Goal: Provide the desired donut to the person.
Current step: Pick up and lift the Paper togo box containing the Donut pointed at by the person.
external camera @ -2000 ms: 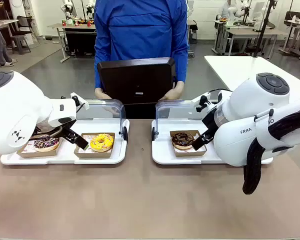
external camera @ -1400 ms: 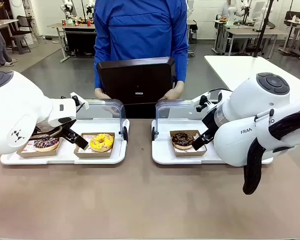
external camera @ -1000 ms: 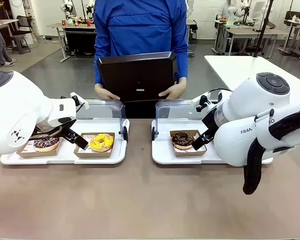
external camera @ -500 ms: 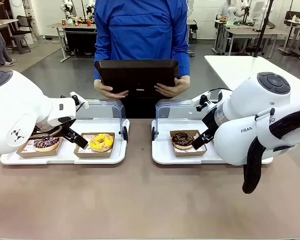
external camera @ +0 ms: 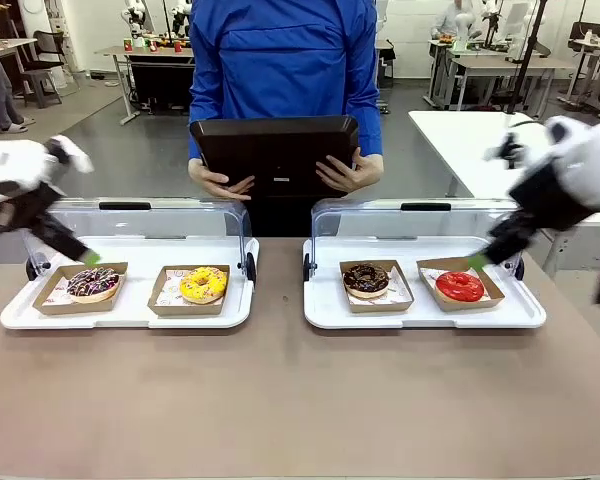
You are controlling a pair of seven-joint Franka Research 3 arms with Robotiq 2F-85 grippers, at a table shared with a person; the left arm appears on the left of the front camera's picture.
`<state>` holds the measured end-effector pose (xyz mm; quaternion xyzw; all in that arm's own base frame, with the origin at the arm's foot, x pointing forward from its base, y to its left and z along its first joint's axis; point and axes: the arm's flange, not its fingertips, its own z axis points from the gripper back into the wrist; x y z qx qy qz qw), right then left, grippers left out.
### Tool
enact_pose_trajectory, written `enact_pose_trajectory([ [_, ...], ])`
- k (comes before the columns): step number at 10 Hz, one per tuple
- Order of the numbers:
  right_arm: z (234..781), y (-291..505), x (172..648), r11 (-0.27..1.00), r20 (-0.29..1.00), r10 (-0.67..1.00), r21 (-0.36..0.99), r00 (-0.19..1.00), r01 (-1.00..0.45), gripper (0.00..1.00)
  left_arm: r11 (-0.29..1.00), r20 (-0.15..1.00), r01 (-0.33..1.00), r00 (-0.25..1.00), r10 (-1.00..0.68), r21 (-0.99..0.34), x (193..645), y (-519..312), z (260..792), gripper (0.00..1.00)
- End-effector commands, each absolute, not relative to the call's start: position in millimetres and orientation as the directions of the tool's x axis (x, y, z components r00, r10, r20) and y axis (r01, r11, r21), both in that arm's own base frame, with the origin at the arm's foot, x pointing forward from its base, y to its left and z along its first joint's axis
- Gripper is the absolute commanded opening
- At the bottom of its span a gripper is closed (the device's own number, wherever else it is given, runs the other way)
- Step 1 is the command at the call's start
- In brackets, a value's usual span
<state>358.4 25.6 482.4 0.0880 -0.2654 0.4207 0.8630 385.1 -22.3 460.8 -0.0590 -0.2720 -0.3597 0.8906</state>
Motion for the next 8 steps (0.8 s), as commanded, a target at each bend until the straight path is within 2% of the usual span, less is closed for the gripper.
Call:
enact_pose_trajectory([
  [1, 449.2, -31.0, 307.9, 0.657, 0.531, 0.667, -0.088, 0.523, -0.749, 1.00, 0.686, 0.581, 0.727, 0.563, -0.588, -0.009, 283.7, 36.0, 411.4, 1.00],
  [2, 444.7, -52.6, 304.5, 0.613, 0.613, 0.644, -0.057, 0.457, -0.788, 1.00, 0.669, 0.607, 0.742, 0.549, -0.574, -0.039, 280.0, 55.7, 406.0, 1.00],
  [4, 444.3, -66.8, 285.9, 0.560, 0.695, 0.633, -0.106, 0.341, -0.822, 1.00, 0.649, 0.693, 0.759, 0.496, -0.524, -0.053, 269.3, 68.3, 405.3, 1.00],
  [8, 461.4, -73.7, 274.5, 0.544, 0.807, 0.543, -0.128, 0.231, -0.829, 1.00, 0.699, 0.796, 0.715, 0.437, -0.419, -0.024, 250.1, 79.6, 430.5, 1.00],
])
